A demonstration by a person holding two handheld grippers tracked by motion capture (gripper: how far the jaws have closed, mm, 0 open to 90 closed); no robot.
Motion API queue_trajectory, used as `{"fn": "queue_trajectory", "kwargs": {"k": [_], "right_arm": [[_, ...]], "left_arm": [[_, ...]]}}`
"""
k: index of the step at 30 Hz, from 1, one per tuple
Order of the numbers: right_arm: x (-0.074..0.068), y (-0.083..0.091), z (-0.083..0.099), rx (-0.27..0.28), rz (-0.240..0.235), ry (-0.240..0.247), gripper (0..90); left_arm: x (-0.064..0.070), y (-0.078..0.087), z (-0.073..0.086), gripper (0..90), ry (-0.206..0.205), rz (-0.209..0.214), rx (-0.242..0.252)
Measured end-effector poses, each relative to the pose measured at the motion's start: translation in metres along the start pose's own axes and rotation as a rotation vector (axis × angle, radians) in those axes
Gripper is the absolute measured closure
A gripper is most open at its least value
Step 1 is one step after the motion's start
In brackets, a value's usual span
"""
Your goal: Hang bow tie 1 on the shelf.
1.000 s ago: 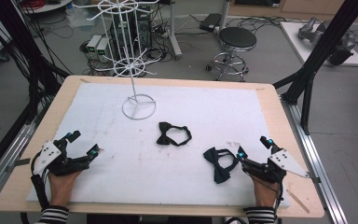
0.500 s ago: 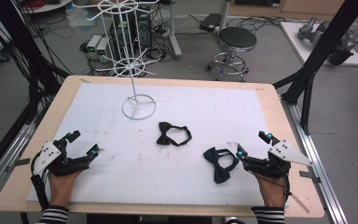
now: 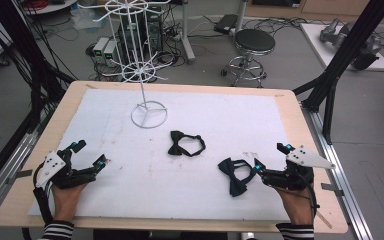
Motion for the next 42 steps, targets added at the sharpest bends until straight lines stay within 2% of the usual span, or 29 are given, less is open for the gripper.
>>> {"fn": "queue_trajectory", "kwargs": {"k": [6,8,10,14,15,17,20,24,26,27,29,32,35,38,42], "right_arm": [[-0.006,-0.001,-0.004,-0.045,-0.044,0.037,10.4],[-0.01,-0.002,-0.001,-0.082,-0.055,0.056,10.5],[-0.011,-0.003,0.0,-0.093,-0.05,0.059,10.5],[-0.016,-0.008,0.008,-0.147,-0.061,0.084,10.5],[-0.021,-0.011,0.013,-0.186,-0.075,0.116,10.5],[-0.023,-0.012,0.015,-0.199,-0.083,0.132,10.5],[-0.03,-0.017,0.022,-0.248,-0.106,0.144,10.5],[-0.035,-0.021,0.026,-0.275,-0.121,0.153,11.6],[-0.039,-0.021,0.028,-0.29,-0.149,0.179,15.8],[-0.042,-0.022,0.031,-0.313,-0.155,0.207,15.8],[-0.043,-0.024,0.032,-0.323,-0.163,0.221,15.8],[-0.046,-0.024,0.032,-0.332,-0.179,0.213,15.8],[-0.049,-0.026,0.032,-0.333,-0.185,0.232,15.7],[-0.051,-0.027,0.035,-0.359,-0.195,0.233,16.0],[-0.058,-0.025,0.04,-0.406,-0.231,0.236,20.8]], "left_arm": [[0.0,0.0,0.0,10.4,0.0,-0.001,0.001],[0.0,0.0,0.0,10.4,0.0,0.0,0.0],[0.0,0.0,0.0,10.4,0.0,0.001,0.0],[0.0,0.0,0.0,10.4,0.0,0.0,0.0],[0.0,0.0,0.0,10.4,0.0,0.0,0.001],[0.0,0.0,0.0,10.4,0.001,0.0,0.0],[0.0,-0.001,0.0,10.4,0.002,-0.001,0.0],[0.0,-0.001,0.0,10.5,0.003,-0.001,-0.001],[0.0,-0.001,0.0,10.4,0.001,0.0,-0.007],[0.0,-0.001,0.001,10.4,0.0,-0.001,-0.01],[0.0,-0.001,0.001,10.4,0.0,-0.001,-0.011],[0.0,-0.001,0.001,10.4,0.001,-0.002,-0.011],[0.0,-0.001,0.001,10.5,0.001,-0.002,-0.011],[0.0,-0.001,0.001,10.4,0.001,-0.003,-0.01],[0.0,-0.001,0.001,10.4,0.001,-0.002,-0.011]]}}
Point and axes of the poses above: each handheld gripper's, and its own axes: y roughly backward along the jaws, z roughly out of its underside, x roughly to its right, the point moved 9 cm from there along -y, roughly forward along the jaws, and after that the axes turned 13 degrees about z, right-handed, at the moved point
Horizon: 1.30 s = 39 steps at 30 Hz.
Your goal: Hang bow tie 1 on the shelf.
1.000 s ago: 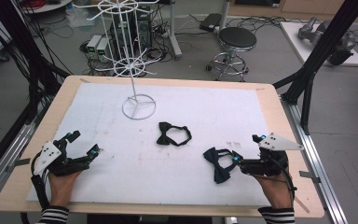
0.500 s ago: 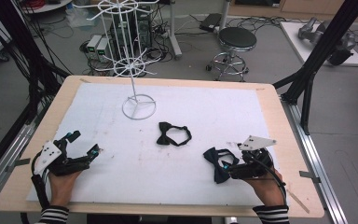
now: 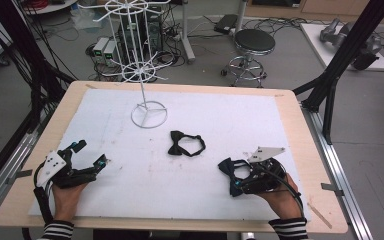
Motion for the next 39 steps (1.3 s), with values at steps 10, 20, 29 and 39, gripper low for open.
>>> {"fn": "queue_trajectory", "kwargs": {"k": [10,20,29,39], "right_arm": [[-0.005,-0.003,0.006,-0.046,-0.016,-0.041,21.0],[-0.013,-0.016,0.015,-0.125,-0.054,-0.031,25.6],[-0.017,-0.024,0.019,-0.168,-0.075,-0.025,31.9],[-0.017,-0.027,0.024,-0.214,-0.091,-0.026,39.4]], "left_arm": [[0.0,0.0,0.0,10.4,-0.001,0.0,-0.001],[0.0,0.0,0.0,10.4,-0.003,0.001,-0.002],[0.0,0.0,0.0,10.4,-0.001,-0.002,0.003],[0.0,0.0,0.0,10.4,0.0,-0.002,0.003]]}}
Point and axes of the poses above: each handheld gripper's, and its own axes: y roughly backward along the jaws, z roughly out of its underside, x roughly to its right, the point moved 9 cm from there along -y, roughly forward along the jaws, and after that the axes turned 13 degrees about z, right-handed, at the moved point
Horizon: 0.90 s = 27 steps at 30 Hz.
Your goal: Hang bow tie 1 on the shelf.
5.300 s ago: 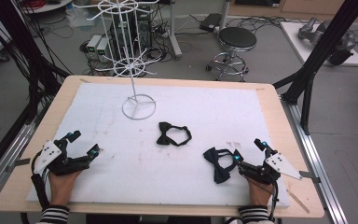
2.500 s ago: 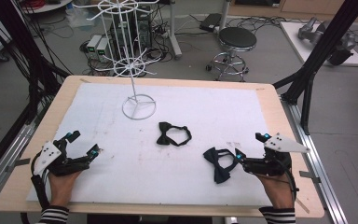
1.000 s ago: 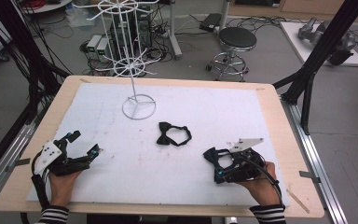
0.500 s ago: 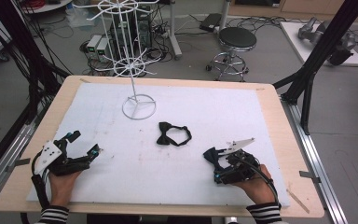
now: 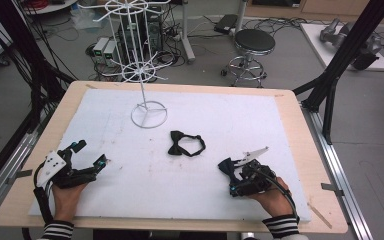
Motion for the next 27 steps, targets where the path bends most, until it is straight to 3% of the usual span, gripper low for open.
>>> {"fn": "queue_trajectory", "kwargs": {"k": [12,22,27], "right_arm": [[0.0038,-0.0036,0.0048,-0.027,-0.004,-0.033,49.4],[0.0033,-0.0049,0.0049,-0.061,0.021,0.028,56.6],[0.0008,-0.0032,0.0042,-0.081,0.017,0.07,71.6]], "left_arm": [[0.0,0.0001,0.0001,10.4,0.0,0.0,-0.002],[0.0,0.0001,0.0001,10.4,-0.001,0.0,-0.002],[0.0,0.0001,0.0002,10.4,-0.001,0.0,-0.002]]}}
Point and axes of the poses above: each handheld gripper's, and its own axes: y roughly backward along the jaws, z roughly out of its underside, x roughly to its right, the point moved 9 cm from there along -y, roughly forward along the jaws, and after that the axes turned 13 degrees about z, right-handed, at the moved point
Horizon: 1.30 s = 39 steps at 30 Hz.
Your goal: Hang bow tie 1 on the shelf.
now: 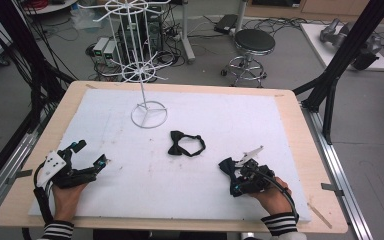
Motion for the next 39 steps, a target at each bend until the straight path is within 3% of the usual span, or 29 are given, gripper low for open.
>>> {"fn": "queue_trajectory", "kwargs": {"k": [1,2,5,15,28,39], "right_arm": [[0.0,0.0,-0.001,0.001,0.004,0.011,74.5],[-0.002,0.002,-0.002,-0.008,-0.009,0.012,83.0],[-0.003,0.002,-0.002,-0.012,-0.004,0.041,84.4],[-0.004,0.003,-0.003,0.009,-0.014,0.062,84.8],[0.001,0.013,-0.012,0.12,-0.003,0.057,85.3],[0.003,0.026,-0.029,0.281,0.001,0.058,85.3]], "left_arm": [[0.0,0.0,0.0,10.4,0.0,0.0,0.0],[0.0,0.0,0.0,10.4,0.0,0.0,0.001],[0.0,0.0,0.0,10.4,0.0,0.0,0.001],[0.0,0.0,0.0,10.4,0.0,0.0,0.0],[0.0,0.0,0.0,10.5,-0.001,-0.005,0.004],[0.001,0.0,0.0,10.4,-0.003,-0.003,-0.001]]}}
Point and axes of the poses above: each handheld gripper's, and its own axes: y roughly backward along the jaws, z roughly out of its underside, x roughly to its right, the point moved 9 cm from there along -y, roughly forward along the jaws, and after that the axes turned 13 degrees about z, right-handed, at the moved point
